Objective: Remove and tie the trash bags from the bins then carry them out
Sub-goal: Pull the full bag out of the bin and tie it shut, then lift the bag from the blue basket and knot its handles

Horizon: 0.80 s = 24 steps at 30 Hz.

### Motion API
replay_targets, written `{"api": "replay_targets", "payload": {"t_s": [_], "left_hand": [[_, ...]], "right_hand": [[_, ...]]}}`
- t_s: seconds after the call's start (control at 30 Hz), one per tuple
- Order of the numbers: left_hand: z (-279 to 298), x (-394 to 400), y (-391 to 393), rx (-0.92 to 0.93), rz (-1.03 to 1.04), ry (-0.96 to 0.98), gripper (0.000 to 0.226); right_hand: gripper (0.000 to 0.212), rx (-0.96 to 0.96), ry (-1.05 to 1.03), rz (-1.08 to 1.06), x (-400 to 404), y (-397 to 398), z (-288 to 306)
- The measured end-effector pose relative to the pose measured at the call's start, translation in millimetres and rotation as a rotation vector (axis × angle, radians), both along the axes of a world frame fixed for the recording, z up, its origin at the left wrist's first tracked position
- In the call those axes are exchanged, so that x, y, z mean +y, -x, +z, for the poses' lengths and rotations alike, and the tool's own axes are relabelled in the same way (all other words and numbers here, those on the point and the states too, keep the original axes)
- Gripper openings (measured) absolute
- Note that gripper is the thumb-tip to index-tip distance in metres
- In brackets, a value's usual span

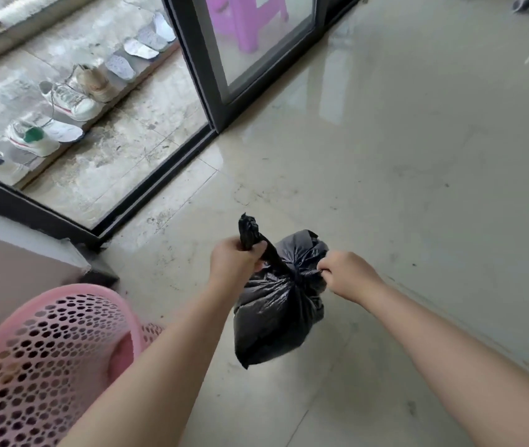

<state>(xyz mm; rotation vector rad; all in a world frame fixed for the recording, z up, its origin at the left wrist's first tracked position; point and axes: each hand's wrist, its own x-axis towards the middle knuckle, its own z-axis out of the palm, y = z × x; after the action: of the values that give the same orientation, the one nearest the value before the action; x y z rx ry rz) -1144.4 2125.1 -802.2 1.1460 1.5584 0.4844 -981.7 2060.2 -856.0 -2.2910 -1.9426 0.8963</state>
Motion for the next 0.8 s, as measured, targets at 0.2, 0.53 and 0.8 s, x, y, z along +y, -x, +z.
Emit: {"api": "replay_targets", "payload": {"t_s": [0.2,0.53,0.8], "left_hand": [[140.4,-19.6,-101.9,0.072,-0.272,0.000,0.033],[388.3,-106.4,-312.6,0.582,-1.098,-0.490,0.026],[465.2,-156.9,-495.1,0.626,-1.267,-0.723,0.027]], "right_hand": [[0.026,0.102,0.027,-0.317,-61.1,-64.6,130.1],[0.034,-0.047,-0.027,-0.535,-174.5,-234.6,388.3],[0.048,-0.292,-0.208,-0.710,-235.5,-404.8,494.8]]}}
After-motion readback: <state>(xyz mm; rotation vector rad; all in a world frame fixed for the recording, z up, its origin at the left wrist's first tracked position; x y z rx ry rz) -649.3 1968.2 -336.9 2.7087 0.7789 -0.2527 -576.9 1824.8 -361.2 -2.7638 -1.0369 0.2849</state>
